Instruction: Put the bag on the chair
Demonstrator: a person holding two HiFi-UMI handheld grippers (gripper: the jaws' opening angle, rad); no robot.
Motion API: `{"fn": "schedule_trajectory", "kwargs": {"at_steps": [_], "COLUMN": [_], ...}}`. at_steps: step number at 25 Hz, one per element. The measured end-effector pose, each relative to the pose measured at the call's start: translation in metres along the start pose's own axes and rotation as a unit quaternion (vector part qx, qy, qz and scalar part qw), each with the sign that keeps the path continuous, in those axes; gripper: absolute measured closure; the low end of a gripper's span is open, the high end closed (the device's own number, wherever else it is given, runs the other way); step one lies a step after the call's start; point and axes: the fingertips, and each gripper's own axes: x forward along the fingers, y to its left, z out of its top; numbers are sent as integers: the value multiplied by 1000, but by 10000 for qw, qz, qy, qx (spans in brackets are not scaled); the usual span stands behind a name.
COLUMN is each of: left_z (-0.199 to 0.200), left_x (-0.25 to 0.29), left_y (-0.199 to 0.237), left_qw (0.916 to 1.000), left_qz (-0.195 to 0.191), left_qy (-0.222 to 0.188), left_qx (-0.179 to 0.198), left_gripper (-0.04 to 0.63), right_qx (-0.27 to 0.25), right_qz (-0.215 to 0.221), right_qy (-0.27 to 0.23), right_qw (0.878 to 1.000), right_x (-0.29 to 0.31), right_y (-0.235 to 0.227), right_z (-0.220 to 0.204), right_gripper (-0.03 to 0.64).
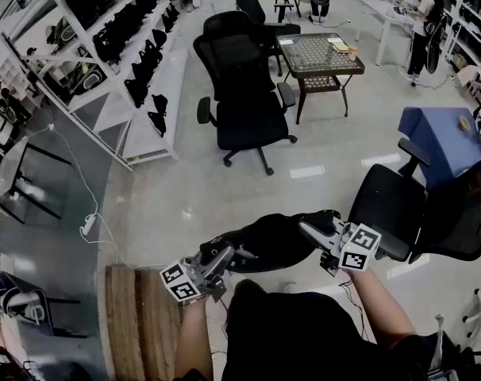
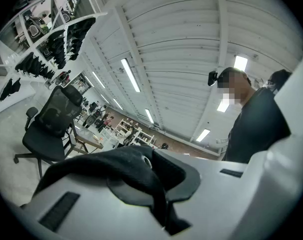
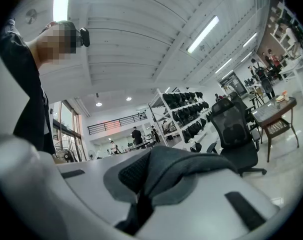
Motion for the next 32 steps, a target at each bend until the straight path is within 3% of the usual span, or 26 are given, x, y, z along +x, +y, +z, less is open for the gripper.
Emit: {"fn": "schedule_trajectory", "kwargs": {"at_steps": [9,15,32], "left_z": [-2,5,66], "left_x": [17,28,79], "left_y": [2,26,179], "left_qw": [9995,9995,9996], "left_qz": [272,274,33], "left_qy": [-85,-5,166], "left_qx": [-167,-136,-238], "left_gripper": [572,572,572], "right_qx": [34,214,614], "right_qz": [-36,-76,-616], "right_qy": [176,163,285], "right_qw": [9998,9996,9958], "right_x": [-6,7,97], "right_y": [-9,-35,-162], "right_z": [5,6,30], "right_gripper": [598,597,597]}}
